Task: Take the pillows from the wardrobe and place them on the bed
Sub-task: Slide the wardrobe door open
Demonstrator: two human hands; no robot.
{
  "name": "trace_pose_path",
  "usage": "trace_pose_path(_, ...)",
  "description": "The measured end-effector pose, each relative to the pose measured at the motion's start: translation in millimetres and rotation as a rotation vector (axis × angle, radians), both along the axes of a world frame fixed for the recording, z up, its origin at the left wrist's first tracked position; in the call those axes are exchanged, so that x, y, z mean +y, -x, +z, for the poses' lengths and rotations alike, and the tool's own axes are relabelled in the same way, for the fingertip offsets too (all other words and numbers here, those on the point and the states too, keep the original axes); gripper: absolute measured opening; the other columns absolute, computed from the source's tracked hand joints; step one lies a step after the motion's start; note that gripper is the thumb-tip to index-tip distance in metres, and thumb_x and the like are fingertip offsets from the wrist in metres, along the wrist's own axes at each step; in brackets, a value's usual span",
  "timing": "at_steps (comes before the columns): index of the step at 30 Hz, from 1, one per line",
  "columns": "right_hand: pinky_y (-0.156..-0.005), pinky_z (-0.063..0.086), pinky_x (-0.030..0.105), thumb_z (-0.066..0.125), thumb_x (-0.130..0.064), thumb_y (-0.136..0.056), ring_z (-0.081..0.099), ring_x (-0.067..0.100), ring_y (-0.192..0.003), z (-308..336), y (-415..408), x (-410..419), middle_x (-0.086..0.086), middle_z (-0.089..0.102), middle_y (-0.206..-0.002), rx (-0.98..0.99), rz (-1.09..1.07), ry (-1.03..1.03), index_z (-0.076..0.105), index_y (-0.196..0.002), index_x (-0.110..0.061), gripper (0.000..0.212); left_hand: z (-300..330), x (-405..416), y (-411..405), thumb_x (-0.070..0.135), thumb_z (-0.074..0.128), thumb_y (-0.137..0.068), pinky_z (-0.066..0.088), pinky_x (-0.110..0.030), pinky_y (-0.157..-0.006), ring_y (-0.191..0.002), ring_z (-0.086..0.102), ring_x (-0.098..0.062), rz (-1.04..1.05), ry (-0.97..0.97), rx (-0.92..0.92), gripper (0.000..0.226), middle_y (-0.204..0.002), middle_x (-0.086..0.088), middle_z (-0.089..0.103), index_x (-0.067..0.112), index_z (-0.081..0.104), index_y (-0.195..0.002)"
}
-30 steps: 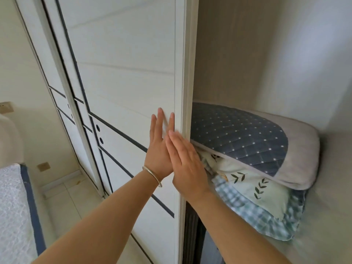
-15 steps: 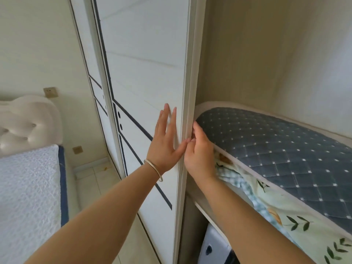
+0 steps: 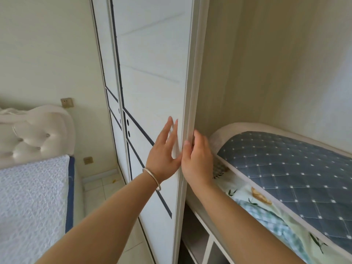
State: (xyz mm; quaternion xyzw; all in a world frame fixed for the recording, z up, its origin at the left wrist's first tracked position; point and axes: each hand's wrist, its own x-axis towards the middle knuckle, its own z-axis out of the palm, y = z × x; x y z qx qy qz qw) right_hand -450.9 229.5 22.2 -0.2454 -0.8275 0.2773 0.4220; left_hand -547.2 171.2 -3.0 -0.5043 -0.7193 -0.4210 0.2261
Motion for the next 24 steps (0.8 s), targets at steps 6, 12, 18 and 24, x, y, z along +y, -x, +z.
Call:
trace_pose_path(6,-0.098,0.040,0.029,0.039,-0.040,-0.097,0.043,0.021,-0.128,6.1,40.3,-3.1,0.005,0.039,-0.144,-0.089,-0.019,-0.035,0.023,-0.147,-0.016,0.058,-2.1,7.1,46.6,0.045,0.042,-0.089,0.036,-0.045,-0.109,-0.145,0.017,-0.015,-0.034,-0.052,0.004,0.076,-0.159,-0.004,0.011,0.035,-0.004,-0.148)
trace_pose_path(12,-0.091,0.047,0.034,0.047,-0.043,-0.093,0.050,0.025,-0.118,1.9,55.8,-1.8,0.010,0.048,-0.133,-0.085,-0.131,-0.103,0.028,-0.145,-0.011,0.064,-4.9,14.1,57.3,0.044,0.040,-0.092,0.034,-0.052,-0.108,-0.142,0.025,-0.029,-0.032,-0.099,0.082,0.069,-0.155,-0.008,0.014,0.041,-0.002,-0.146)
trace_pose_path(18,-0.092,0.048,0.036,0.050,-0.043,-0.092,0.052,0.026,-0.117,3.1,55.2,-0.1,0.011,0.050,-0.131,-0.064,-0.127,-0.101,0.031,-0.145,-0.011,0.065,-5.0,16.7,54.7,0.061,0.020,-0.092,0.030,-0.052,-0.111,-0.145,0.018,-0.028,-0.051,-0.099,0.044,0.061,-0.155,-0.004,0.009,0.039,-0.001,-0.145)
trace_pose_path(24,-0.092,0.047,0.034,0.048,-0.045,-0.092,0.050,0.024,-0.120,6.6,51.0,-3.5,0.007,0.046,-0.135,-0.095,-0.119,-0.051,0.026,-0.146,-0.016,0.065,-2.5,13.4,44.6,0.049,0.038,-0.088,0.033,-0.052,-0.109,-0.144,0.020,-0.022,-0.031,-0.085,-0.049,0.068,-0.158,-0.008,0.016,0.033,0.004,-0.145)
